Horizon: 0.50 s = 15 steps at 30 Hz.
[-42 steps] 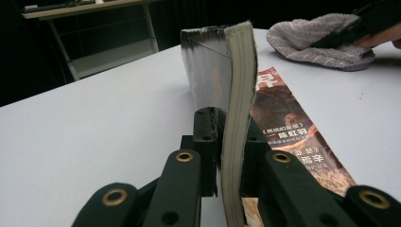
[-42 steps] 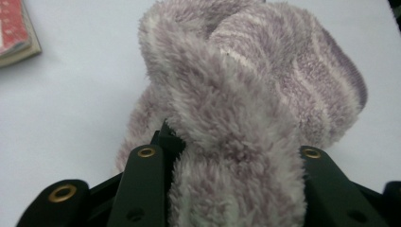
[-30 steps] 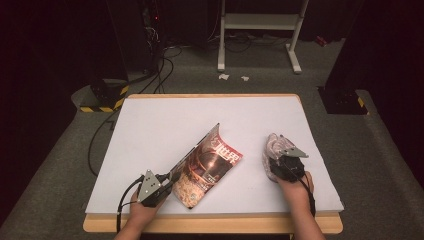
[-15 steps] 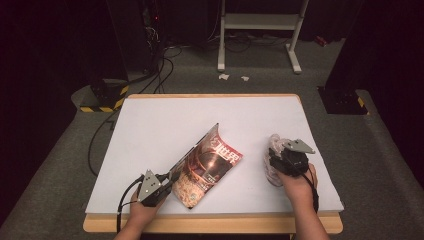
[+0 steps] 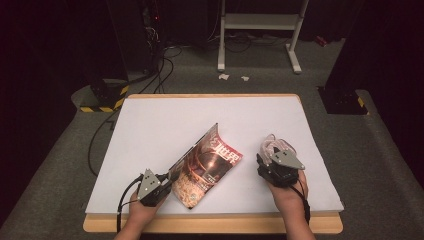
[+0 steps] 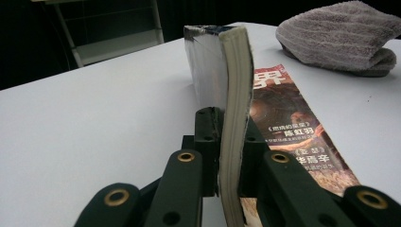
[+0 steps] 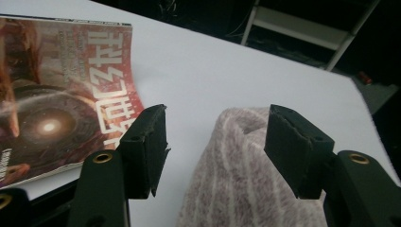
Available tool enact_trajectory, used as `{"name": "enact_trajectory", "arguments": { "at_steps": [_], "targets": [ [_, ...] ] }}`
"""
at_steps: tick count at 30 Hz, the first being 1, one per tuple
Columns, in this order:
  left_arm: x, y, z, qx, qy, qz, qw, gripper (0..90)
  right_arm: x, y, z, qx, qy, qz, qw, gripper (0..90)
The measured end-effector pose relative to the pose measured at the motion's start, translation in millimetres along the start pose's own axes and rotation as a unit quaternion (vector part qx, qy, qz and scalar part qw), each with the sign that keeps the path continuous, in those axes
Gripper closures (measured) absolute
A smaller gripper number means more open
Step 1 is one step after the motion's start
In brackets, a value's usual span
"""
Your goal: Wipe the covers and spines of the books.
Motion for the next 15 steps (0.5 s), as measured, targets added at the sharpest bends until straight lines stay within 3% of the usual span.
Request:
{"name": "enact_trajectory", "arguments": {
  "at_steps": [3, 4, 5, 6, 10, 15],
  "targets": [
    [-0.6, -0.7, 0.2, 0.003, -0.001, 0.005, 1.0, 82.4, 3.3, -3.4, 3.0, -0.009, 0.012, 0.0, 0.9999, 39.1],
    [-1.3, -1.2, 0.3, 0.001, -0.002, 0.013, 0.9999, 82.4, 7.5, -8.9, 6.9, -0.03, 0.026, -0.004, 0.9992, 39.5],
    [-1.3, -1.2, 0.3, 0.001, -0.002, 0.013, 0.9999, 82.6, 7.5, -8.9, 6.9, -0.03, 0.026, -0.004, 0.9992, 39.5],
    [-3.1, -2.0, 0.4, 0.003, 0.0, 0.025, 0.9997, 82.7, 14.4, -13.9, 7.7, -0.058, 0.035, -0.02, 0.9975, 40.6],
    [-8.6, -3.7, 3.4, 0.008, 0.018, 0.048, 0.9987, 83.5, 27.3, -24.9, 2.6, -0.08, 0.023, -0.007, 0.9965, 41.0],
    [-19.5, -5.4, 7.0, 0.0, 0.036, 0.054, 0.9979, 83.8, 31.3, -27.9, 0.2, -0.094, 0.018, -0.008, 0.9953, 40.9]
  ]
}}
Point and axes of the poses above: each handheld gripper's, and its own axes: z roughly backward along the jaws, x roughly out of its underside, y roughly to its right, the point moved 3 cm from there along -z, roughly forward along the jaws, and after that the axes turned 8 degrees about -y, right-handed, at the moved point
